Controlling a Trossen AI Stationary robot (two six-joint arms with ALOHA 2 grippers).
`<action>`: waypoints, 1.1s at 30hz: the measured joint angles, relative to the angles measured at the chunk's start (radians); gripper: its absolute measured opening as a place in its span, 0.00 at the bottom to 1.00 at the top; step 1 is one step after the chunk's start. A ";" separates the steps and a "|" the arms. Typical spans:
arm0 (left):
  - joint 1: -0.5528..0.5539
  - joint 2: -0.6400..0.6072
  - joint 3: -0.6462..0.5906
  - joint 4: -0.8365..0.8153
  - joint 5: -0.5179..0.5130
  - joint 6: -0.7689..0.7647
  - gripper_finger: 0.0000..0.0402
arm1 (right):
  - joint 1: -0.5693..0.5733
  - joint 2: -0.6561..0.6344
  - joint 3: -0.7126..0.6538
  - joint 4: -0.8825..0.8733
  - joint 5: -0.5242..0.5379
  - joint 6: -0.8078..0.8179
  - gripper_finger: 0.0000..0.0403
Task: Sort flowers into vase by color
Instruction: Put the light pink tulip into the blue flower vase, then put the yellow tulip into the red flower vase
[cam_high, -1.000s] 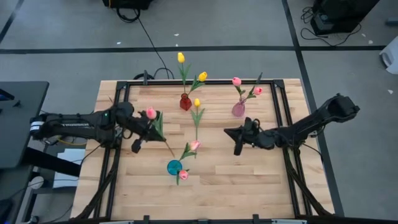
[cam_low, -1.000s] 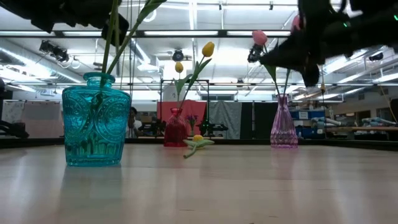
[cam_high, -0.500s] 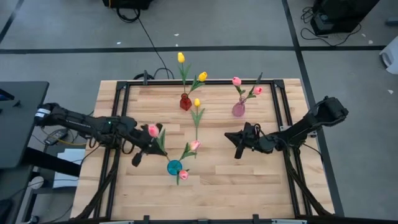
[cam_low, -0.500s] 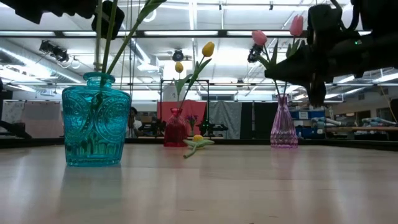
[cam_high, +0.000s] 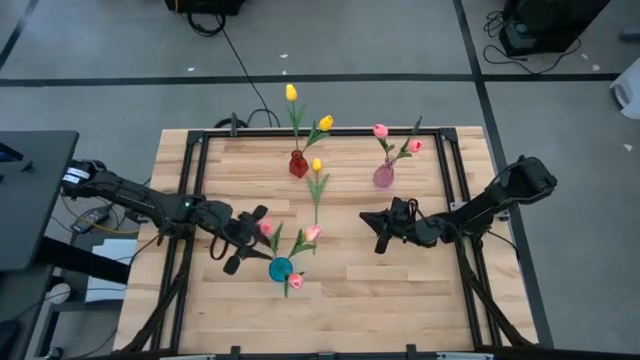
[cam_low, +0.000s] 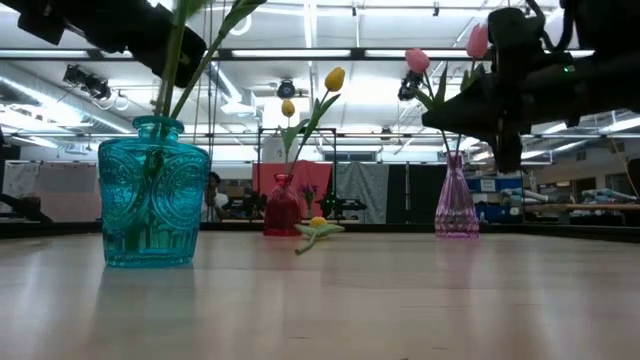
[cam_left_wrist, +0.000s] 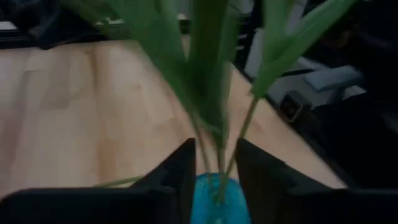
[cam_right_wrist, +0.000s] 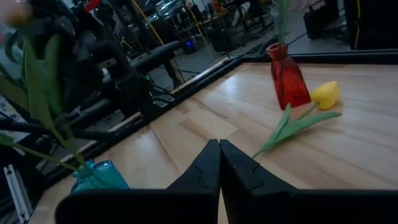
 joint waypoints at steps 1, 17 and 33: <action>0.001 -0.005 0.000 -0.013 -0.008 0.007 0.32 | 0.000 0.000 0.014 -0.020 -0.001 -0.001 0.04; 0.001 -0.208 -0.006 -0.260 -0.165 0.150 0.44 | 0.008 0.294 0.609 -0.810 -0.023 -0.008 0.09; 0.001 -0.270 -0.008 -0.287 -0.266 0.167 0.44 | -0.064 0.641 0.881 -0.887 -0.022 0.105 0.43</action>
